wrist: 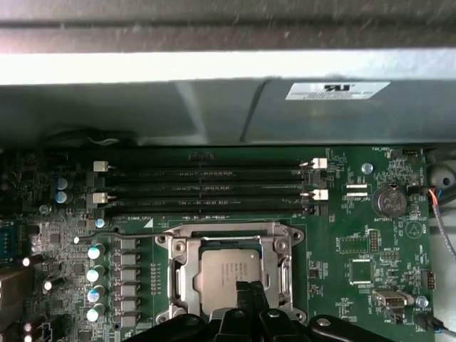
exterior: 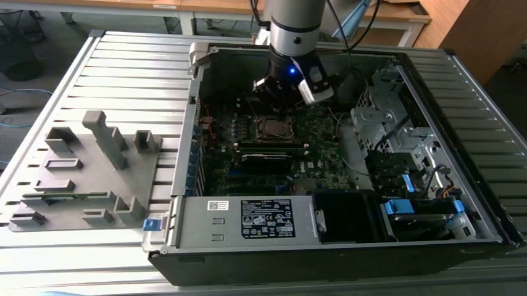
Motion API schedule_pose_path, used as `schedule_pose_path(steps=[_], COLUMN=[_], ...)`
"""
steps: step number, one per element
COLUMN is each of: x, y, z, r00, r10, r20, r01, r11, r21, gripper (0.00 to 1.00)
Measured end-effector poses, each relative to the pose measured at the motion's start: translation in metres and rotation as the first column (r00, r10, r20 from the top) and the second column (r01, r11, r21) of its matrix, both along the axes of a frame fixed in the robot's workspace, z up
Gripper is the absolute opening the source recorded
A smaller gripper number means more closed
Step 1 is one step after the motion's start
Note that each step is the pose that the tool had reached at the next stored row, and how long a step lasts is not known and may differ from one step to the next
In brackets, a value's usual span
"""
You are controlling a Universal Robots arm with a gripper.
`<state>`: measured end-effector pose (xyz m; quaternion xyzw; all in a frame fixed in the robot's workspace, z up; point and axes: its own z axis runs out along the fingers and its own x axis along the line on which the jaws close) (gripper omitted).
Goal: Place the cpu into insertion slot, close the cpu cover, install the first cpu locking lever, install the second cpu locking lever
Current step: 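Close the cpu cover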
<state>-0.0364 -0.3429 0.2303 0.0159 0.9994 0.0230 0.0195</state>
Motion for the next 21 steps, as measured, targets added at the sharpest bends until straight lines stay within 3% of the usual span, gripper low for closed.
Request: schedule_pose_path(steps=[10, 21], x=[-0.0052, -0.0054], y=[-0.0026, -0.0048], z=[-0.004, -0.0043], r00=[1.0, 1.0], r10=[0.0, 0.0], r20=[-0.0001, 0.0], r01=[0.0, 0.0], r11=[1.0, 1.0], r21=[-0.0003, -0.0009], gripper=[0.11, 0.11])
